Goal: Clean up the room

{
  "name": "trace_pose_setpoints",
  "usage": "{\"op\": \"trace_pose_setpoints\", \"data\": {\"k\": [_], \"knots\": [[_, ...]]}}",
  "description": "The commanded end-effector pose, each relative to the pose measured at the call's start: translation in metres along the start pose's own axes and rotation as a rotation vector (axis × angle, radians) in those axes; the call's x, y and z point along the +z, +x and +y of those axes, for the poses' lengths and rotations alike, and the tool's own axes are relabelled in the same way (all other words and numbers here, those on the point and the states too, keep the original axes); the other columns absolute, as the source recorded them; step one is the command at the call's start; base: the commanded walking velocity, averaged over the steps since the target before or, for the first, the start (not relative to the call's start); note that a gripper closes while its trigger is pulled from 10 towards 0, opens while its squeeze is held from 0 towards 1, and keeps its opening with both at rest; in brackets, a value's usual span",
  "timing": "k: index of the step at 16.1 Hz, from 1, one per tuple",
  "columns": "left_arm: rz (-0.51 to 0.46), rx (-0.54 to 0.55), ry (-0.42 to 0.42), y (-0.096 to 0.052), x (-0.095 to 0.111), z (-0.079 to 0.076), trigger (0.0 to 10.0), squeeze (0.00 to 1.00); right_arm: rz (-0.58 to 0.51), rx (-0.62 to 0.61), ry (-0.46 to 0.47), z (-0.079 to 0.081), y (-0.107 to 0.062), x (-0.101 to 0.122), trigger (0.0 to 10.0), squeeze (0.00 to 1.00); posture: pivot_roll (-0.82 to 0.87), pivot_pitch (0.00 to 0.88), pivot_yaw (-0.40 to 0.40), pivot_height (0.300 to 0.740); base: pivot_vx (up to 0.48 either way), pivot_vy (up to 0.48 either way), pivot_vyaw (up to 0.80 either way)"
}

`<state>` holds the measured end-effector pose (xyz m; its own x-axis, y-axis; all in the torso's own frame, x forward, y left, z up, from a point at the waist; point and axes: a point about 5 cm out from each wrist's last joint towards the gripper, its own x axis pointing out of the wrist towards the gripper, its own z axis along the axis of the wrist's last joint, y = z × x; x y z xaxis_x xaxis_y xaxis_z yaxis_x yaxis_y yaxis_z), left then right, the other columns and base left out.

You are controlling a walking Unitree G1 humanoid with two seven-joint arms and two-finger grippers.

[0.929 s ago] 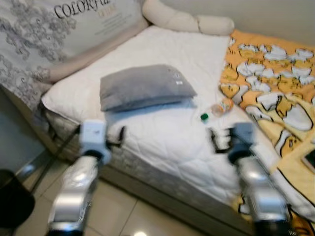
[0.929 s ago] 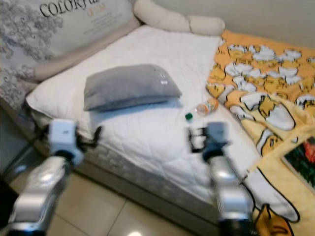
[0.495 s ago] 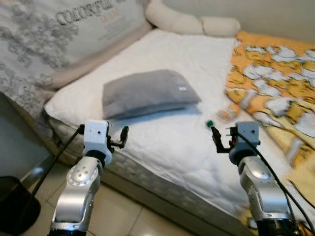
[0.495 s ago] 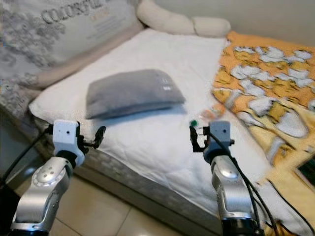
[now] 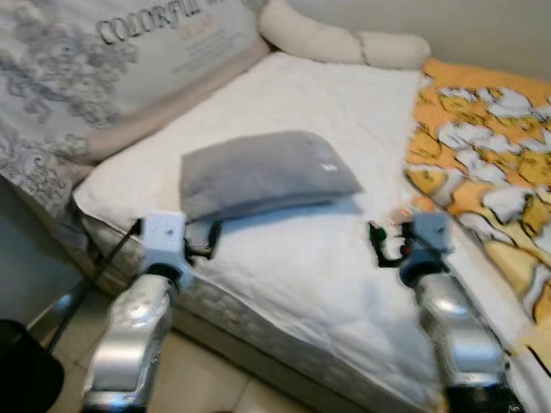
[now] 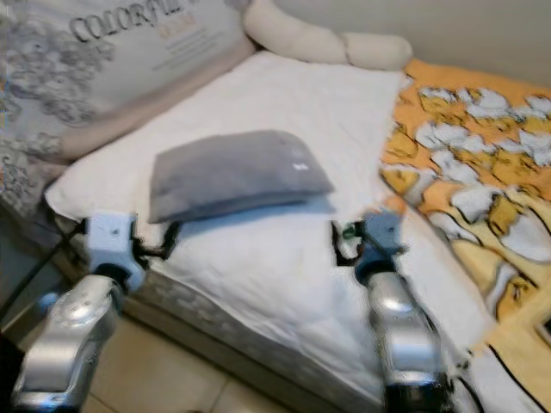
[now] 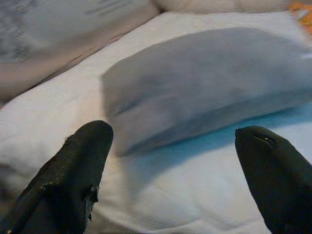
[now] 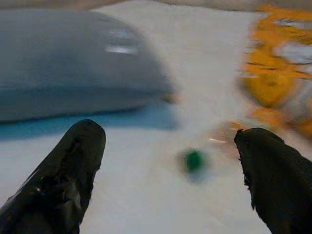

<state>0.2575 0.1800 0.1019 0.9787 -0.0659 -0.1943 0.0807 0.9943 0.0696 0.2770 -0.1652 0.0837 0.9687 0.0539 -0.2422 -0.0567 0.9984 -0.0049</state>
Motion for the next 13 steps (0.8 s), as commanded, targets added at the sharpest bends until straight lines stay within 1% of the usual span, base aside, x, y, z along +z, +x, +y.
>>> {"op": "trace_pose_setpoints", "data": {"k": [1, 3, 4, 6, 7, 8, 10, 11, 12, 13], "knots": [[-0.015, -0.019, -0.007, 0.000, 0.005, -0.005, 10.0, 0.00, 0.003, -0.034, -0.017, -0.011, -0.002, 0.002, 10.0, 1.00, -0.06, 0.000, 0.028, 0.740, 0.315, 0.000, 0.00], [-0.012, -0.014, -0.012, 0.000, 0.004, -0.005, 10.0, 0.00, 0.006, -0.040, -0.017, -0.012, -0.003, 0.002, 10.0, 1.00, -0.07, 0.000, 0.032, 0.740, 0.311, 0.000, 0.00], [-0.007, -0.005, -0.009, -0.002, 0.003, -0.004, 10.0, 0.00, 0.005, -0.049, -0.016, -0.013, -0.003, 0.002, 10.0, 1.00, -0.07, 0.000, 0.044, 0.740, 0.000, 0.000, 0.00], [-0.014, -0.032, 0.023, -0.003, 0.005, -0.006, 10.0, 0.00, -0.005, -0.068, -0.006, -0.015, -0.002, 0.006, 10.0, 1.00, -0.06, 0.000, 0.036, 0.740, 0.000, 0.000, 0.00], [-0.020, -0.052, 0.059, -0.002, 0.008, -0.011, 10.0, 0.00, 0.012, -0.095, 0.006, -0.019, -0.003, 0.004, 10.0, 1.00, -0.05, 0.000, 0.015, 0.740, 0.000, 0.000, 0.00], [-0.026, -0.067, 0.071, -0.002, 0.009, -0.014, 10.0, 0.00, 0.023, -0.102, 0.002, -0.021, -0.005, 0.002, 10.0, 1.00, -0.05, 0.000, 0.016, 0.740, 0.000, 0.000, 0.00], [-0.028, -0.081, 0.062, -0.005, 0.009, -0.017, 10.0, 0.00, 0.044, -0.123, -0.019, -0.025, -0.008, 0.000, 10.0, 1.00, -0.07, 0.000, 0.024, 0.740, 0.000, 0.000, 0.00], [-0.030, -0.089, 0.060, -0.006, 0.009, -0.017, 10.0, 0.00, 0.051, -0.128, 0.000, -0.028, -0.008, 0.000, 10.0, 1.00, -0.07, 0.000, 0.025, 0.740, 0.000, 0.000, 0.00], [-0.031, -0.092, 0.061, -0.006, 0.010, -0.017, 10.0, 0.00, 0.055, -0.134, 0.001, -0.030, -0.009, 0.000, 10.0, 1.00, -0.07, 0.000, 0.025, 0.740, 0.000, 0.000, 0.00], [-0.035, -0.101, 0.073, -0.007, 0.012, -0.017, 10.0, 0.00, 0.057, -0.140, 0.022, -0.032, -0.010, 0.000, 10.0, 1.00, -0.07, 0.000, 0.025, 0.740, 0.000, 0.000, 0.00]]}}
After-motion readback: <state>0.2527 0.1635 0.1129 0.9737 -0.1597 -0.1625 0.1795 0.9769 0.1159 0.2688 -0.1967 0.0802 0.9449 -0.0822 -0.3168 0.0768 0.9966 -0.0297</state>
